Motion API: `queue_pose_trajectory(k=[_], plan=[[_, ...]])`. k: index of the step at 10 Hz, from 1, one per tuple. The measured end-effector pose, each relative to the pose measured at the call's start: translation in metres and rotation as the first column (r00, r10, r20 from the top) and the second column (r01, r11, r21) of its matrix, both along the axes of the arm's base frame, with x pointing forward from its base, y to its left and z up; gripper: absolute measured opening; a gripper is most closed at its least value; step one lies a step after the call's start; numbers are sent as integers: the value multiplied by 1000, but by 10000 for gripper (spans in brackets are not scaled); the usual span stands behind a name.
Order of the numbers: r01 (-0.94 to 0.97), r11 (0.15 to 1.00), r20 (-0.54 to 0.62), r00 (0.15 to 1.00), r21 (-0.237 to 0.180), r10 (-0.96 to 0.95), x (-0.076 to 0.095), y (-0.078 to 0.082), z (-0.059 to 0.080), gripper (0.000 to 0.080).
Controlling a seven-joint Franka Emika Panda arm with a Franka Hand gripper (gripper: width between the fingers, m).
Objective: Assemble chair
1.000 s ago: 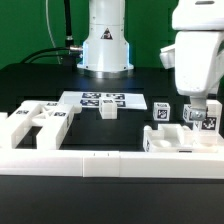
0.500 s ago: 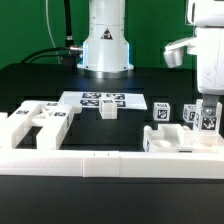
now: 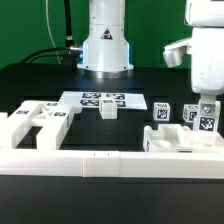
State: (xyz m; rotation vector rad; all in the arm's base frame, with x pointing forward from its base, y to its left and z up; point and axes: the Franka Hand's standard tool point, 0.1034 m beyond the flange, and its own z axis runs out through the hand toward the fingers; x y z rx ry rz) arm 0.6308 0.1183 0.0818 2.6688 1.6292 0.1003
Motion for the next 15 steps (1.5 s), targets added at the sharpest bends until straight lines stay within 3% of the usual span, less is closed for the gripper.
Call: queue_pose_trajectory(k=[3,6,9,13,15], plan=[[391,920,-13,920,27,-391,-1,2,-1,286],[721,691,-27,692,51,-721,0,5,0,287],[813,580,-37,582,60,-812,0,4,-1,287],[934,351,-65,355,64,-933,0,3,-1,287],[991,110,-116,119,81,-986,0,0,-2,287]])
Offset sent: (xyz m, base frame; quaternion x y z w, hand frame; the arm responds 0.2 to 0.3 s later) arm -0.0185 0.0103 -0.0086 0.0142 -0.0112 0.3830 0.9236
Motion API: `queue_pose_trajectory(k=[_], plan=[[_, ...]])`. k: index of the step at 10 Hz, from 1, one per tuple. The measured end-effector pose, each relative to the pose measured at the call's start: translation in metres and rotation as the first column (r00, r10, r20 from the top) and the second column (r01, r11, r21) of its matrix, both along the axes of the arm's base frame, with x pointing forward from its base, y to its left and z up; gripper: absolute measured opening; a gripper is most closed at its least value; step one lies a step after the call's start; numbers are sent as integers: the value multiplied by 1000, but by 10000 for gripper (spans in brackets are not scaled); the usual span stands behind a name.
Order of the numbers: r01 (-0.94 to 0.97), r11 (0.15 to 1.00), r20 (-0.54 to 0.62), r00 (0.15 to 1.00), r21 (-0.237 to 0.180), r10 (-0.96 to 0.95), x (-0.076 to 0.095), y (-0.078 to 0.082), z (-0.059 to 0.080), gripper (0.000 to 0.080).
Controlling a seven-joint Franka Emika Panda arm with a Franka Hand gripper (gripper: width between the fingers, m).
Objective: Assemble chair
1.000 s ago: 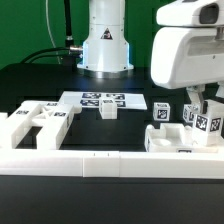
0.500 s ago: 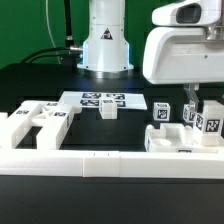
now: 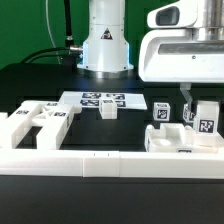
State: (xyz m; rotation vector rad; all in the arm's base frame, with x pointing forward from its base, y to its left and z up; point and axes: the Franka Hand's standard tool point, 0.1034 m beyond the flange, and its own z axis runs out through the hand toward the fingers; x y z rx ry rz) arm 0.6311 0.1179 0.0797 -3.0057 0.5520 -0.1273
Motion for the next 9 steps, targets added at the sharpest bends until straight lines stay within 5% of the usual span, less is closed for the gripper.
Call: queue_pose_trajectory(k=[4,9], plan=[[433,899,-46,901,62,-431,-1,1,-1,287],[698,713,-118,715,67,-689,3,3,-1,295]])
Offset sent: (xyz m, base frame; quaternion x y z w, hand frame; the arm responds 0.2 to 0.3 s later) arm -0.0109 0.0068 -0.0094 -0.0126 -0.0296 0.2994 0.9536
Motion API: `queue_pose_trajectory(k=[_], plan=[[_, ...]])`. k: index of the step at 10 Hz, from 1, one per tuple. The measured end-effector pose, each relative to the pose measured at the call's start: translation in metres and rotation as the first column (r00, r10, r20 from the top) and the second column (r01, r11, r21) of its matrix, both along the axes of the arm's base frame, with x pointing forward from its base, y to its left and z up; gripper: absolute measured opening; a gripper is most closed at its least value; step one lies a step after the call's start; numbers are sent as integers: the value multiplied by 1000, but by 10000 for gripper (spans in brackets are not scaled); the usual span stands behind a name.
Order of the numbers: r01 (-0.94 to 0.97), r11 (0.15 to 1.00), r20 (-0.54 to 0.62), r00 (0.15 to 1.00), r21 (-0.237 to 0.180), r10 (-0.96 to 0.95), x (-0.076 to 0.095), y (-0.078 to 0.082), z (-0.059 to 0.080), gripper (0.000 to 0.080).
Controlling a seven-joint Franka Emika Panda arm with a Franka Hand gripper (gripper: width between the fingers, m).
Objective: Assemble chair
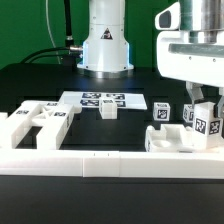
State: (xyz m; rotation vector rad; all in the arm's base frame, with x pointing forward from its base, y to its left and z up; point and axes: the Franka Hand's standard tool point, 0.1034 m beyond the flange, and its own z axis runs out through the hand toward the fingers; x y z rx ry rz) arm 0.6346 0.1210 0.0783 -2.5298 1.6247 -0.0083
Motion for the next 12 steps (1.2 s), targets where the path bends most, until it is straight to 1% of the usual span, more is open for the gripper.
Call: queue_pose_trajectory(k=[1,2,3,4,6,7,9,10,11,12], plan=[[-8,1000,0,1000,1,8,0,1,0,295],[-61,998,6,998,-4,61,0,1,0,471],[-112,994,8,994,-12,112,-1,1,-2,471],[-210,977,12,978,-27,211,-2,2,-3,621],[-374,926,23,927,-42,376,-3,7,-4,647],[-476,878,31,878,-54,477,-3,7,-4,647],[-607,791,38,791,-72,610,-3,7,-4,649],[-675,733,41,733,-83,679,-3,6,-4,649],[-754,650,44,649,-97,759,-3,6,-4,649],[-812,575,39,574,-101,818,-3,5,-3,649]])
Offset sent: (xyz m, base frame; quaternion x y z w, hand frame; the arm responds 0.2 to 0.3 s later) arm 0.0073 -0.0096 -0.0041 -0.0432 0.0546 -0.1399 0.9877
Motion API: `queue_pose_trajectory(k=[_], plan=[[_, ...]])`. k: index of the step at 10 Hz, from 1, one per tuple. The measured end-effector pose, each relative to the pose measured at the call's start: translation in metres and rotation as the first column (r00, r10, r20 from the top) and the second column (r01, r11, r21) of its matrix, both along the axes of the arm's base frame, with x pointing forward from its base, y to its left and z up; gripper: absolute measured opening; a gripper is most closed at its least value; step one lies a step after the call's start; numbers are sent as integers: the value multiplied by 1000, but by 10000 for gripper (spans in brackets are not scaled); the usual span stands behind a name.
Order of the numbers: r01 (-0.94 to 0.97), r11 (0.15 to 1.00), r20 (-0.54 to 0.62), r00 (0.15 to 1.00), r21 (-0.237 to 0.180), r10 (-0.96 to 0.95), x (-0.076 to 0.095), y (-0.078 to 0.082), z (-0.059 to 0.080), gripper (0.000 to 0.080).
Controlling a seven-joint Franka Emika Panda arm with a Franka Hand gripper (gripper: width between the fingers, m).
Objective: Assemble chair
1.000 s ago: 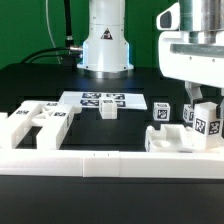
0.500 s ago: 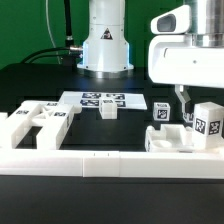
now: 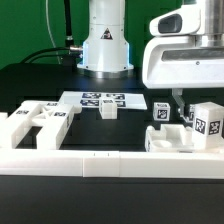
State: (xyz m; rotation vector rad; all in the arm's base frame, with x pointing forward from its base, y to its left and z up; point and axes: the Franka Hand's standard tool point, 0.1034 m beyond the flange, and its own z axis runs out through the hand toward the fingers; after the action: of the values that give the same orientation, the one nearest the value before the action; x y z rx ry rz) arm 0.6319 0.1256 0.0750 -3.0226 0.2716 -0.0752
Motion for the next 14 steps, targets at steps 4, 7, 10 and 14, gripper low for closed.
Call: queue_pose_trajectory(k=[4,7,10,14], plan=[[-387,921,28,921,-37,388,0,0,1,649],[-588,806,33,806,-70,591,1,-6,0,649],[-772,623,4,628,-124,778,1,-7,1,649],[-941,297,-45,307,-164,950,5,-2,6,649]])
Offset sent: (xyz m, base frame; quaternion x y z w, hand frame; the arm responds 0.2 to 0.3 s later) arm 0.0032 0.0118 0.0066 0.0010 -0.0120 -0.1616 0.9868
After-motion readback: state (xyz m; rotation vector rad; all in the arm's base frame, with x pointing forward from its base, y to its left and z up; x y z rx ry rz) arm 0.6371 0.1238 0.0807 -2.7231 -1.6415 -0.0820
